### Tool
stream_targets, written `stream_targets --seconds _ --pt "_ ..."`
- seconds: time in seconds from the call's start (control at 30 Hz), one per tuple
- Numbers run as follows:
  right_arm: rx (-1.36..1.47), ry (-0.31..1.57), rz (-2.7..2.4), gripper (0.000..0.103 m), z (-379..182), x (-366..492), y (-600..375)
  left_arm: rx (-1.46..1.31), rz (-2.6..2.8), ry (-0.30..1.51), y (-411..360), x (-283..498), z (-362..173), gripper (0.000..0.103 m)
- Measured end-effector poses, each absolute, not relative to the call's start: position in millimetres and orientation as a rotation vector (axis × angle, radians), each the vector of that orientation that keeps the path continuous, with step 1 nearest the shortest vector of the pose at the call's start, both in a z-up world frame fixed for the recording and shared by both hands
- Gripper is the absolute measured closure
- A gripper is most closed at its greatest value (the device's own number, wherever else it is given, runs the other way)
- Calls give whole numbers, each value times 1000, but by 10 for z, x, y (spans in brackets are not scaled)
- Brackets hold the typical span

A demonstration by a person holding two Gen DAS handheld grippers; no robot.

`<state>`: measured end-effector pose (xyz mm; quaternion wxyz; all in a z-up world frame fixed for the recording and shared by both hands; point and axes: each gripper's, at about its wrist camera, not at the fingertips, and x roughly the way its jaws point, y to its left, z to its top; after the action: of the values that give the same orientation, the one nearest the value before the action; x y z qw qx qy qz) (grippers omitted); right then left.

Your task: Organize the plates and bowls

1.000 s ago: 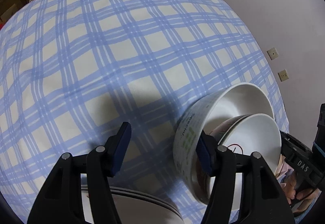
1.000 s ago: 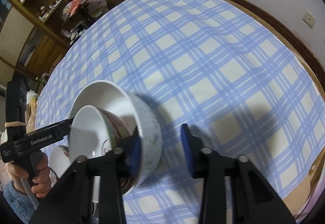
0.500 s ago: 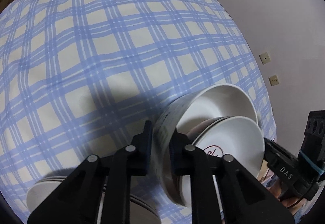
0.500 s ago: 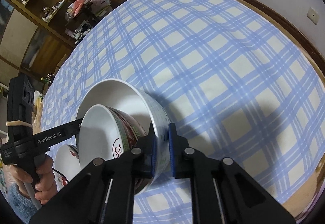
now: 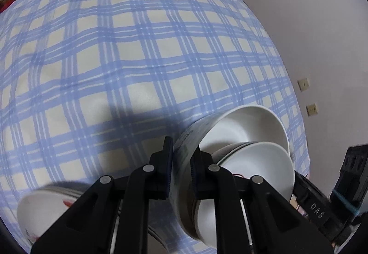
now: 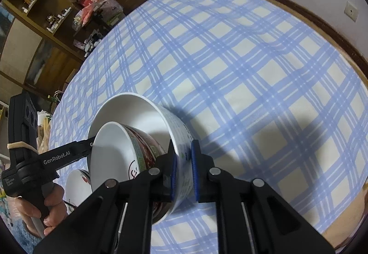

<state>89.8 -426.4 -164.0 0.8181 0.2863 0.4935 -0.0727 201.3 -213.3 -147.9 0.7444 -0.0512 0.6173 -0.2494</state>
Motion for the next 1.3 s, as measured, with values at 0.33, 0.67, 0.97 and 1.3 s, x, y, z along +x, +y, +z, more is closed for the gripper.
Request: stream_targets --seconds 0.33,0.67,0.97,1.3 --pt "597 1035 -181 91 -1514 821 -4205 -18 -523 1359 -2164 1963 -1337 92" --pt "598 1034 -199 91 -1470 803 -4183 4 -526 1348 -2125 1869 -1247 91" --pt "589 1027 -193 91 -1370 776 -4136 -37 -514 1361 -2013 1819 -1169 90" --pt "583 994 -178 90 -1155 715 -4066 -64 -506 1328 -1853 1726 -934 90"
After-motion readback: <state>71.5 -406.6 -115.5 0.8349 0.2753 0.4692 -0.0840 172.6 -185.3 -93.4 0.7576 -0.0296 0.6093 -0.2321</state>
